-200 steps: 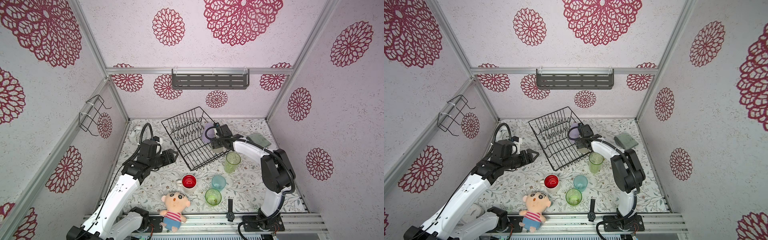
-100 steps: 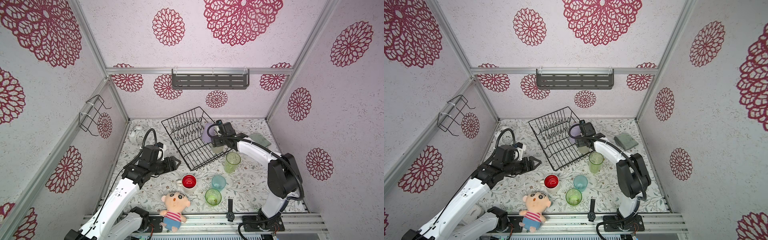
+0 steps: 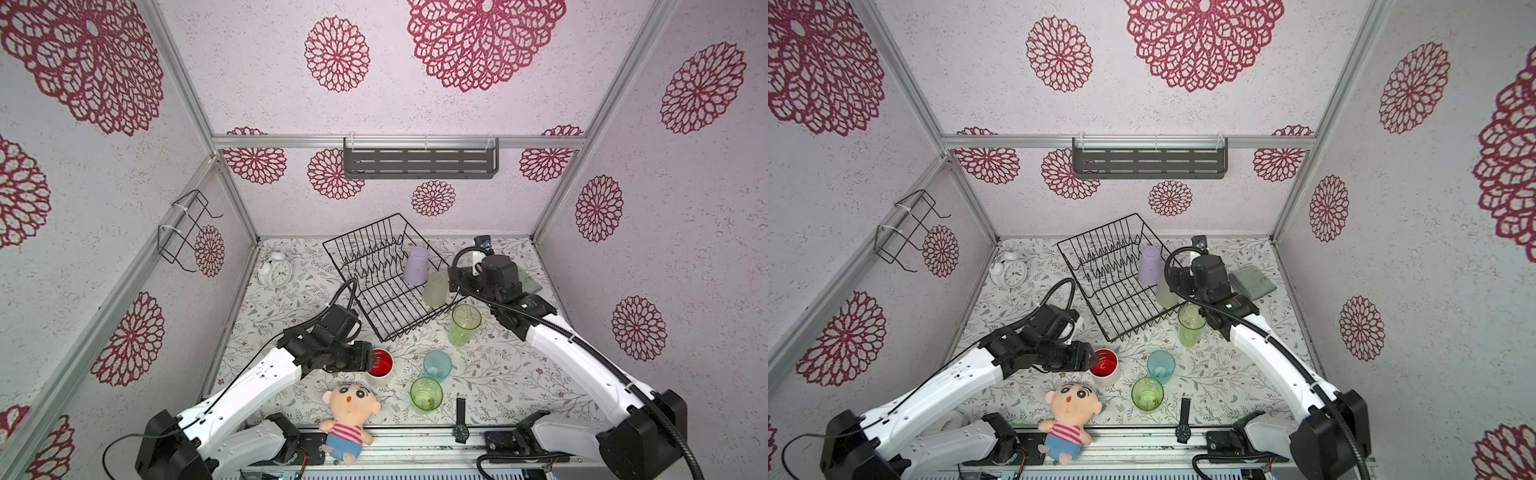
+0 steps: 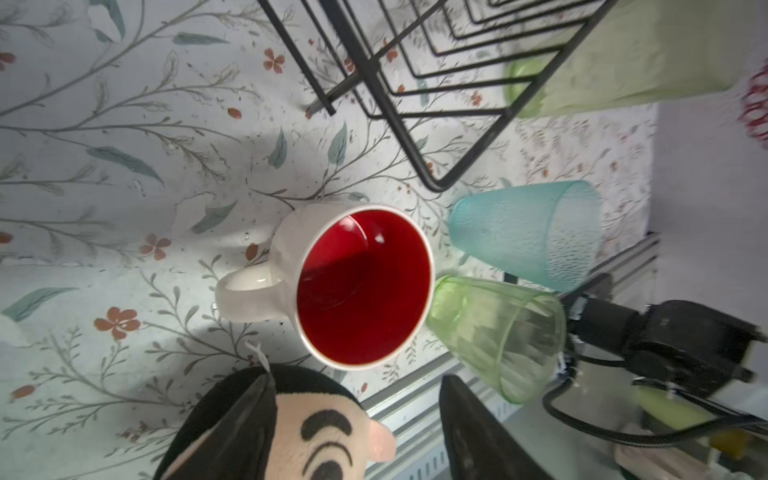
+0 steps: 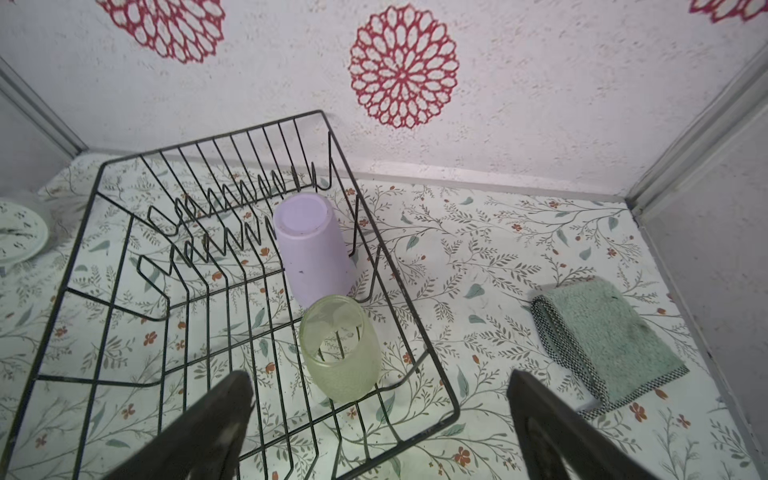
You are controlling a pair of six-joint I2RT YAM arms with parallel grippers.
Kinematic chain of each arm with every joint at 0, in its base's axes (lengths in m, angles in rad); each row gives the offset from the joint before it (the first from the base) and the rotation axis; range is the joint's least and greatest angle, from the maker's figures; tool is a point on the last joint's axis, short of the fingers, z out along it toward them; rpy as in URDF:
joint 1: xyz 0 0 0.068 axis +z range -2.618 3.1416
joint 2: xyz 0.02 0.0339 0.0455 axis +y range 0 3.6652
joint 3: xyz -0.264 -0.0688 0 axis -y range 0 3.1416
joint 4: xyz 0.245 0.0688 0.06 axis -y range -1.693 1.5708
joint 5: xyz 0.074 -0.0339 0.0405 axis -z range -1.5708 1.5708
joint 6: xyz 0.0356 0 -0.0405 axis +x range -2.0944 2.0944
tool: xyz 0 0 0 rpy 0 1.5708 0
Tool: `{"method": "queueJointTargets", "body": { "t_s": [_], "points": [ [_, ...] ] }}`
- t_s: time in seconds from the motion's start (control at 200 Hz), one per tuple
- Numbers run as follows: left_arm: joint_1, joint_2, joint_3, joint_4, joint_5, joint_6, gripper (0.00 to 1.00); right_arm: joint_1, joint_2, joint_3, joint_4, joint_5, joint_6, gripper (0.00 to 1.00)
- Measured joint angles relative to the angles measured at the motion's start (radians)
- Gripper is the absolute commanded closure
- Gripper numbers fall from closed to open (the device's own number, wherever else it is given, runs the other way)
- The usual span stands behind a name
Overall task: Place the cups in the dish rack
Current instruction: 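Release the pale green cup while the left gripper reaches to the white mug, then grasp the white mug's rim with the left gripper and lift it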
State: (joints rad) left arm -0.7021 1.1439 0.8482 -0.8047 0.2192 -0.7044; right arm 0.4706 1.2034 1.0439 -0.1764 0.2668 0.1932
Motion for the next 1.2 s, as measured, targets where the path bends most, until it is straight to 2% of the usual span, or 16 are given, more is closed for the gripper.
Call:
{"method": "queueJointTargets", "body": {
  "t_s": [0.23, 0.741, 0.931, 1.196],
  "points": [
    [-0.022, 0.100, 0.031, 0.012, -0.057, 0.048, 0.40, -0.054, -0.073, -0.054, -0.004, -0.013, 0.054, 0.01],
    [-0.022, 0.215, 0.010, 0.108, -0.138, 0.093, 0.51, -0.058, -0.153, -0.084, -0.008, -0.039, 0.098, 0.01],
    [-0.022, 0.235, -0.024, 0.135, -0.187, 0.095, 0.60, -0.058, -0.180, -0.125, -0.009, -0.044, 0.125, 0.01],
    [-0.023, 0.236, -0.049, 0.143, -0.207, 0.084, 0.80, -0.060, -0.192, -0.138, -0.008, -0.051, 0.143, 0.01]
  ]
}}
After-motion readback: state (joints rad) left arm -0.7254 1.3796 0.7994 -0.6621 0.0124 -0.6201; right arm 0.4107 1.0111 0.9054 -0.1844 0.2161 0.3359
